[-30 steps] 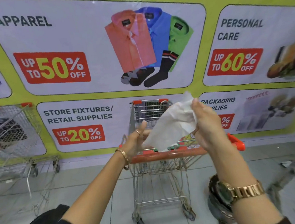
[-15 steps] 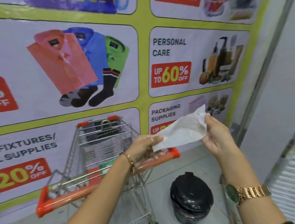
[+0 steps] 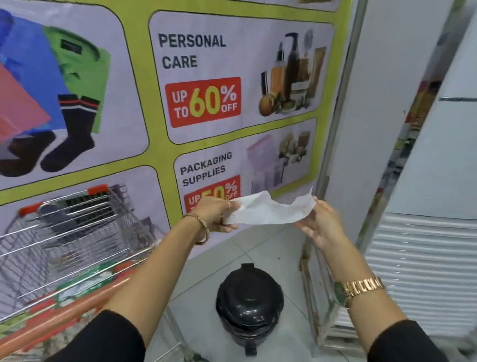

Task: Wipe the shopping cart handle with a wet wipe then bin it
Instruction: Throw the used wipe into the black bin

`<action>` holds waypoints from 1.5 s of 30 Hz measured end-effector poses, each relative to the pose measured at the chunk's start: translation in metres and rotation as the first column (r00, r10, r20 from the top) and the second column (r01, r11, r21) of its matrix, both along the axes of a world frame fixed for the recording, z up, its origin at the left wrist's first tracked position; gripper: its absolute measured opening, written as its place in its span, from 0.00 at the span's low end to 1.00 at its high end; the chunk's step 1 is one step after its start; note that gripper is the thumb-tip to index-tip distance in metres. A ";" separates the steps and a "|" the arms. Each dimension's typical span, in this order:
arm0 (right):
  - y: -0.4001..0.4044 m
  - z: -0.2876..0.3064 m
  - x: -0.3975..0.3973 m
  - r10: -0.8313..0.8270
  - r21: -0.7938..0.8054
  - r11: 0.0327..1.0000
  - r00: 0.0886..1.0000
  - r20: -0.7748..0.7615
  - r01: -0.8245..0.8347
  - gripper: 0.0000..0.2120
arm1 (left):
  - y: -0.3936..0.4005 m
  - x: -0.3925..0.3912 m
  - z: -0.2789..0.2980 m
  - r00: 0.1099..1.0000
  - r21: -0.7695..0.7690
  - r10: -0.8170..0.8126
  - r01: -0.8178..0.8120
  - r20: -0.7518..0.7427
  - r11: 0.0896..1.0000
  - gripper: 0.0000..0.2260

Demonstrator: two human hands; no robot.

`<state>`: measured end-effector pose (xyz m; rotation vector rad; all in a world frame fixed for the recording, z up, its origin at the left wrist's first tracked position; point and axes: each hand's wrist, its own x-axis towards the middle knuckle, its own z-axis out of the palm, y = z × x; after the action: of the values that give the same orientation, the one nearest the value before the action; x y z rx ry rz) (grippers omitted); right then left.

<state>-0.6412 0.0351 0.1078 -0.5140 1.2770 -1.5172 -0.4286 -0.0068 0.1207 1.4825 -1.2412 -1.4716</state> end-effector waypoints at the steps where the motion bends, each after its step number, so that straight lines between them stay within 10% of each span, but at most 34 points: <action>1: -0.003 -0.005 -0.005 -0.011 0.017 1.000 1.000 0.005 0.011 0.05 | -0.006 -0.006 -0.005 1.000 0.017 -0.002 0.002 0.020 1.000 0.05; 14: -0.070 -0.080 -0.054 -0.041 0.210 0.976 0.998 -0.052 0.051 0.08 | -0.113 -0.053 -0.091 0.938 0.395 -0.299 0.211 0.175 0.894 0.04; 21: -0.154 -0.130 -0.055 0.112 0.383 0.923 0.976 -0.185 -0.033 0.03 | -0.191 -0.052 -0.172 0.912 0.592 -0.381 0.226 0.150 0.774 0.19; 45: -0.286 -0.350 -0.007 0.473 0.838 0.522 0.872 -0.126 -0.162 0.09 | -0.273 -0.022 -0.360 0.946 0.802 -0.166 -0.134 0.278 0.583 0.13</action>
<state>-0.6478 -0.2505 -0.2426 -0.3666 1.8594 -0.3919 -0.4510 -0.2800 -0.2396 2.4118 -0.7152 -2.0138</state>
